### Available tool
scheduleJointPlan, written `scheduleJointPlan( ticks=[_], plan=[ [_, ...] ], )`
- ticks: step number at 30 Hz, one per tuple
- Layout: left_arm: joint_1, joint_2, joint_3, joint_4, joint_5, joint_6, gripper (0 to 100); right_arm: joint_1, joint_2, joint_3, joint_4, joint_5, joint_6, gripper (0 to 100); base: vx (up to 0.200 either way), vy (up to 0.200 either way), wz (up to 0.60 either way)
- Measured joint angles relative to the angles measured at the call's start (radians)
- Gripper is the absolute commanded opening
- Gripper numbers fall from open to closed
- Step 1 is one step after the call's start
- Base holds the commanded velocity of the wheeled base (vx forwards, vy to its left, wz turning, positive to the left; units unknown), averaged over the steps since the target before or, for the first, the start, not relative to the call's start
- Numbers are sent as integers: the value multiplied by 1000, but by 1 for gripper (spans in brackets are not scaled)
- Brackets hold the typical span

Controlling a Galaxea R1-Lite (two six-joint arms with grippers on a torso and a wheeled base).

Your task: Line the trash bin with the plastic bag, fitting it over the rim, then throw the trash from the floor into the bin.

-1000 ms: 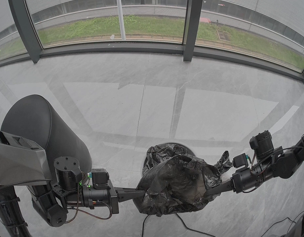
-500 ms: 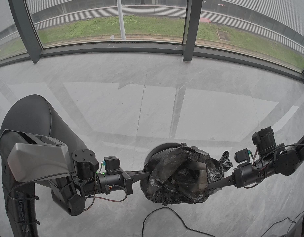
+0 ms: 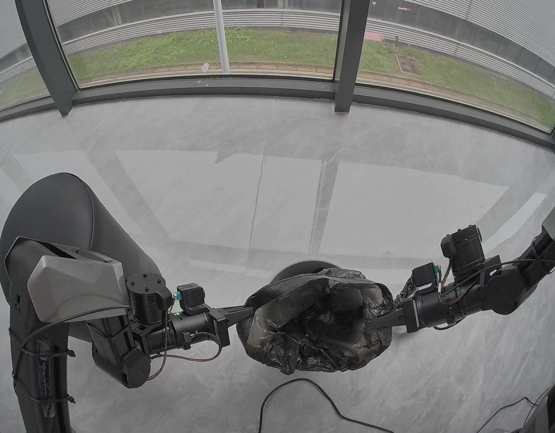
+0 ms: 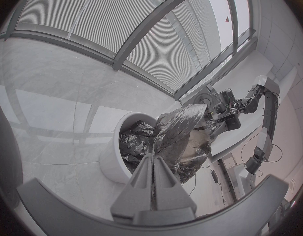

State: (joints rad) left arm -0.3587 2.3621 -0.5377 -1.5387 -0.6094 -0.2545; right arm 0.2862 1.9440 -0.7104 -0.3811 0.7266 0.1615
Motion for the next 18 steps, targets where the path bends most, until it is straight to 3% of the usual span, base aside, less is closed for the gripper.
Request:
scheduleJointPlan(
  ticks=[6,14,18],
  plan=[
    [-15,14,-20,0,7,1,0,4,61,-40,-10,-153,-49,0,0,0,0],
    [-33,67,-100,1,31,20,0,1,147,-113,-14,-204,-204,0,0,0,0],
    [-30,83,-126,1,40,26,0,1,173,-139,-14,-213,-222,0,0,0,0]
  ],
)
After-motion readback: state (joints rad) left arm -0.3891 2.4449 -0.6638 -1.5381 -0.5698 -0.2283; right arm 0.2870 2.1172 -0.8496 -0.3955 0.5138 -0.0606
